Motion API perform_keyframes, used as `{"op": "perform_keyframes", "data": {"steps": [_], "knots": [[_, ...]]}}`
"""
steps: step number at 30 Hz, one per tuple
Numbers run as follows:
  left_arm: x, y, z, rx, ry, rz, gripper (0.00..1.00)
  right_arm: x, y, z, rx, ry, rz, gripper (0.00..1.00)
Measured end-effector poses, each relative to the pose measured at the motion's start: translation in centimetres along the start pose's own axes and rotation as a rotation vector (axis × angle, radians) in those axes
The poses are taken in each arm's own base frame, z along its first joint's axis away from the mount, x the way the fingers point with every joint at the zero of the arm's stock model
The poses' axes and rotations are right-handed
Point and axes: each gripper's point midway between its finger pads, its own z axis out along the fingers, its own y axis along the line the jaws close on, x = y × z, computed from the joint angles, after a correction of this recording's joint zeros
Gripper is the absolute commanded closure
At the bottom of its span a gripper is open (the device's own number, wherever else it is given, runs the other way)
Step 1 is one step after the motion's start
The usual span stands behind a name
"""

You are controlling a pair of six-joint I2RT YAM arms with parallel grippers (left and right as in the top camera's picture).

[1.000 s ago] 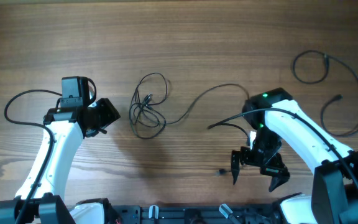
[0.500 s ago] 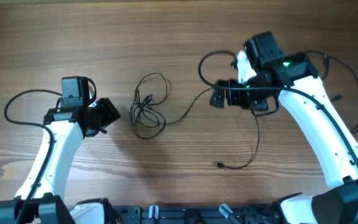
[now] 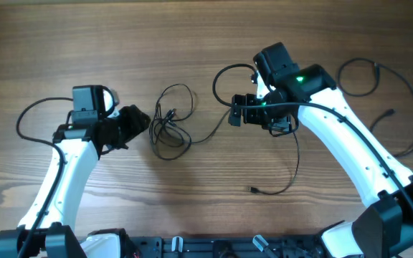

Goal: Untangle cables

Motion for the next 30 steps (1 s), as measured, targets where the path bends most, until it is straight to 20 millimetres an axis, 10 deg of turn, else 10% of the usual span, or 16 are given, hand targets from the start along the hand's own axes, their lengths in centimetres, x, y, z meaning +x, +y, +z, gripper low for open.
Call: {"op": "perform_keyframes", "data": {"steps": [10, 13, 16, 23, 30], "knots": [[2.7, -3.2, 0.9, 0.06, 0.073, 0.099, 0.39, -0.1, -0.2, 0.0, 0.01, -0.005, 0.012, 0.0], [3.3, -3.4, 1.4, 0.039, 0.082, 0.126, 0.55, -0.1, -0.2, 0.0, 0.01, -0.004, 0.014, 0.0], [3.6, -3.1, 2.1, -0.008, 0.081, 0.155, 0.96, 0.0, -0.2, 0.0, 0.01, -0.003, 0.015, 0.0], [2.0, -4.4, 2.7, 0.015, -0.006, 0.211, 0.96, 0.1, -0.2, 0.0, 0.012, 0.002, 0.017, 0.01], [-1.0, -14.7, -2.3, 0.441, -0.138, 0.336, 0.96, 0.1, 0.0, 0.0, 0.001, 0.006, -0.007, 0.0]]}}
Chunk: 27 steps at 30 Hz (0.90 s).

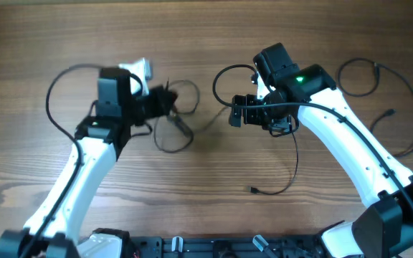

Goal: Untangle cables

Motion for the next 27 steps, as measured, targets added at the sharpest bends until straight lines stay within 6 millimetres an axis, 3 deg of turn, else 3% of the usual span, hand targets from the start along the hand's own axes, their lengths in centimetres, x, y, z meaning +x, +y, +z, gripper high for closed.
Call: {"op": "perform_keyframes", "data": {"steps": [2, 5, 9, 15, 22, 27], "knots": [[-2.6, -4.6, -1.6, 0.166, -0.08, 0.062, 0.96, -0.1, 0.2, 0.0, -0.008, -0.002, -0.003, 0.0], [-4.8, -10.0, -4.8, 0.348, -0.164, 0.133, 0.96, -0.1, 0.5, 0.0, -0.026, -0.002, -0.015, 0.0], [-5.1, -13.7, -8.0, 0.471, -0.199, 0.174, 0.96, -0.2, 1.4, 0.0, -0.076, 0.0, -0.06, 0.0], [-4.8, -15.2, -9.7, 0.515, -0.205, 0.185, 0.96, -1.0, 2.3, -0.1, -0.119, -0.028, -0.055, 0.0], [-4.7, -16.5, -11.7, 0.544, -0.239, 0.216, 0.96, -1.2, 3.3, -0.3, -0.172, -0.015, 0.16, 0.0], [-4.8, -16.5, -12.0, 0.541, -0.249, 0.217, 0.96, -1.5, 3.9, -0.2, -0.186, -0.023, 0.245, 0.0]]}}
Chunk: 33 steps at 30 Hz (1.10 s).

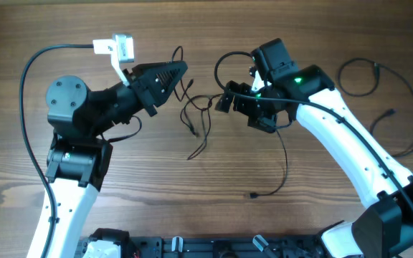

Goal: Untangle cables

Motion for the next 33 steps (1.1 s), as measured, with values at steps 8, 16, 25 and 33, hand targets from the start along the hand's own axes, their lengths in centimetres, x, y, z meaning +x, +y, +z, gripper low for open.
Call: {"op": "perform_keyframes", "data": {"steps": [8, 16, 25, 33], "knots": [[0.6, 1.0, -0.2, -0.036, 0.022, -0.031, 0.96, 0.0, -0.5, 1.3, 0.05, -0.002, 0.03, 0.0], [6.2, 11.8, -4.0, -0.597, 0.133, -0.144, 0.92, 0.6, -4.4, 3.3, 0.224, 0.062, 0.04, 0.0], [7.1, 21.2, -9.7, -1.14, 0.136, -0.077, 0.3, 0.1, -7.6, 2.2, 0.362, 0.034, 0.058, 0.0], [12.7, 21.2, -6.1, -0.925, 0.363, -0.246, 0.49, -0.2, -8.3, 1.9, 0.387, 0.03, 0.039, 0.0]]}}
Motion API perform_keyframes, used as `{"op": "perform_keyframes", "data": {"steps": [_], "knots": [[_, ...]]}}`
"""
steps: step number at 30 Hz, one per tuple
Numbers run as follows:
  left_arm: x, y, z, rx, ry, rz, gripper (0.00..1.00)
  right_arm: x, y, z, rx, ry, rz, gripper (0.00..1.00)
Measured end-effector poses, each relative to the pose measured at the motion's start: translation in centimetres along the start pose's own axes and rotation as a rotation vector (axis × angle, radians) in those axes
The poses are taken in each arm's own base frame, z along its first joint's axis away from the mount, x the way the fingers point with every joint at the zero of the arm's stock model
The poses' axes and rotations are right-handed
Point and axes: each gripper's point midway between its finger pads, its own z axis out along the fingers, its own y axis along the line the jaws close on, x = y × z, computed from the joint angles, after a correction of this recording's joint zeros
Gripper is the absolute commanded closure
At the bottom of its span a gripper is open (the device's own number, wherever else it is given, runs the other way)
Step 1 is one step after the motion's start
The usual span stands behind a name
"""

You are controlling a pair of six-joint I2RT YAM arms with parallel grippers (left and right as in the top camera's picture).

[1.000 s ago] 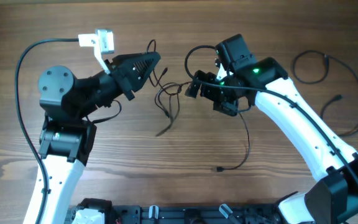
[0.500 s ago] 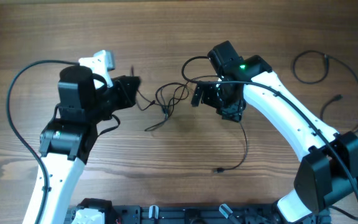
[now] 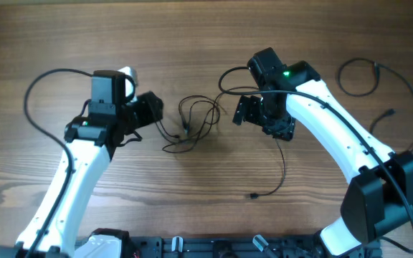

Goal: Untangle cables

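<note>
A thin black cable tangle [image 3: 194, 123] lies in loose loops on the wooden table between the two arms. My left gripper [image 3: 156, 113] sits at the tangle's left edge, its fingers closed, and a strand runs into its tip. My right gripper [image 3: 238, 112] is at the tangle's right edge, closed on a strand there. From the right gripper a long tail of cable [image 3: 284, 165] drops toward the front and ends in a small plug [image 3: 252, 194].
A second black cable [image 3: 404, 107] loops over the far right of the table, with a coil [image 3: 357, 76] at the back and a plug end [image 3: 389, 113]. The robot base rail [image 3: 214, 247] runs along the front edge.
My left arm has come down from a raised pose to the table, its gripper now left of the tangle. The tangle has settled lower and flatter. The right gripper has shifted slightly right.
At first the left gripper rested left of a compact coil while the right gripper held a strand at its right. Then the left gripper was on the coil, later raised with strands lifted and stretched. Now the tangle lies wider and looser between both grippers.
</note>
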Motion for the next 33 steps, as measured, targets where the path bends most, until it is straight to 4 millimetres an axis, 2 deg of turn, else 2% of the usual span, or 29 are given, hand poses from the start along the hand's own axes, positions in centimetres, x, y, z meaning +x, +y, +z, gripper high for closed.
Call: {"op": "perform_keyframes", "data": {"steps": [7, 14, 18, 21, 27, 33], "knots": [[5.0, -2.2, 2.2, 0.081, 0.226, 0.022, 0.45, 0.0, 0.0, 0.0, 0.0, 0.0, -0.009, 0.0], [9.8, -5.3, 3.9, 0.131, 0.364, 0.206, 0.41, 0.0, 0.0, 0.0, 0.0, 0.0, -0.015, 0.0], [12.1, -5.8, 5.0, 0.111, 0.42, 0.283, 0.4, 0.0, 0.0, 0.0, 0.0, 0.0, -0.018, 0.0], [13.0, -5.6, 5.7, 0.076, 0.437, 0.323, 0.41, 0.0, 0.0, 0.0, 0.0, 0.0, -0.018, 0.0], [13.4, -5.7, 7.0, 0.037, 0.415, 0.381, 0.52, 0.0, 0.0, 0.0, 0.0, 0.0, -0.018, 0.0], [13.4, -6.1, 7.4, 0.034, 0.395, 0.412, 0.47, 0.0, 0.0, 0.0, 0.0, 0.001, -0.018, 0.0]]}}
